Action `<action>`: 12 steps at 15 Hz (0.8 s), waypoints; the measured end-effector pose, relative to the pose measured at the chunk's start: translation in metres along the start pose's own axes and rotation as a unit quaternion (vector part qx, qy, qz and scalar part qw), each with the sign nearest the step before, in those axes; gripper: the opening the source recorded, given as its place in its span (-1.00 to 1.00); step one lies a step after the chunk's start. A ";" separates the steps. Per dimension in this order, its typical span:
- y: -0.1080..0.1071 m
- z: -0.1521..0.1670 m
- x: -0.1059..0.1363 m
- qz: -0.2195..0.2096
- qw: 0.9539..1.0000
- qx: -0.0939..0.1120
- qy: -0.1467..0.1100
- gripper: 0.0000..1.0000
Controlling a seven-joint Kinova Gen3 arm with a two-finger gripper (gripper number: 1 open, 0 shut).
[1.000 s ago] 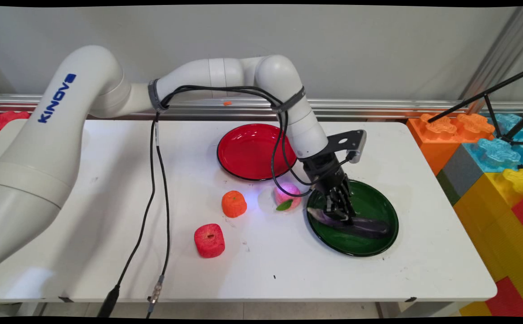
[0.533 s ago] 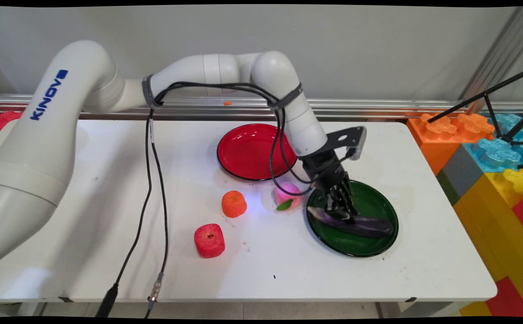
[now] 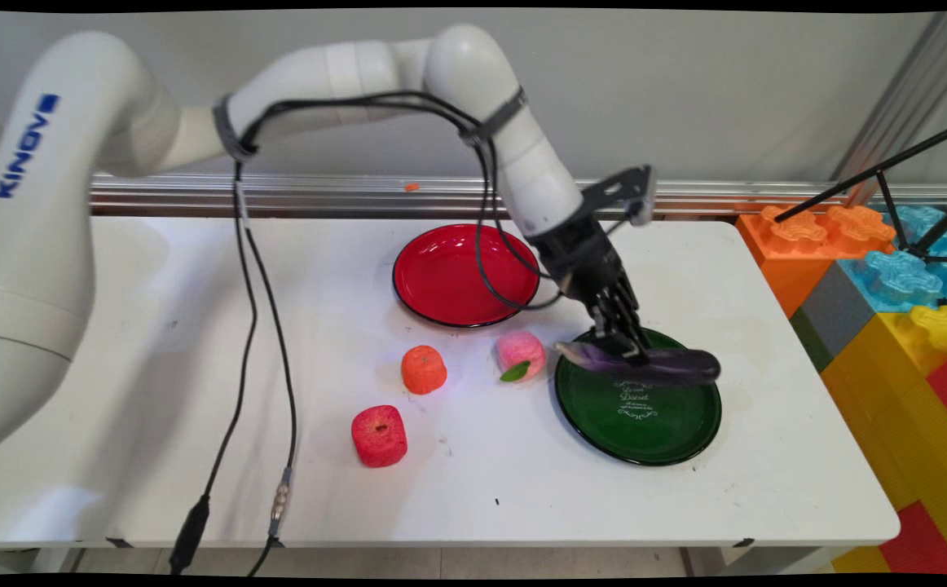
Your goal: Place the picked object on the table
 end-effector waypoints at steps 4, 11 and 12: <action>0.028 -0.036 -0.015 -0.038 0.999 -0.021 -0.001 -1.00; 0.079 -0.047 -0.072 -0.043 0.997 -0.054 -0.023 -1.00; 0.083 -0.044 -0.082 -0.040 0.997 -0.057 -0.028 -1.00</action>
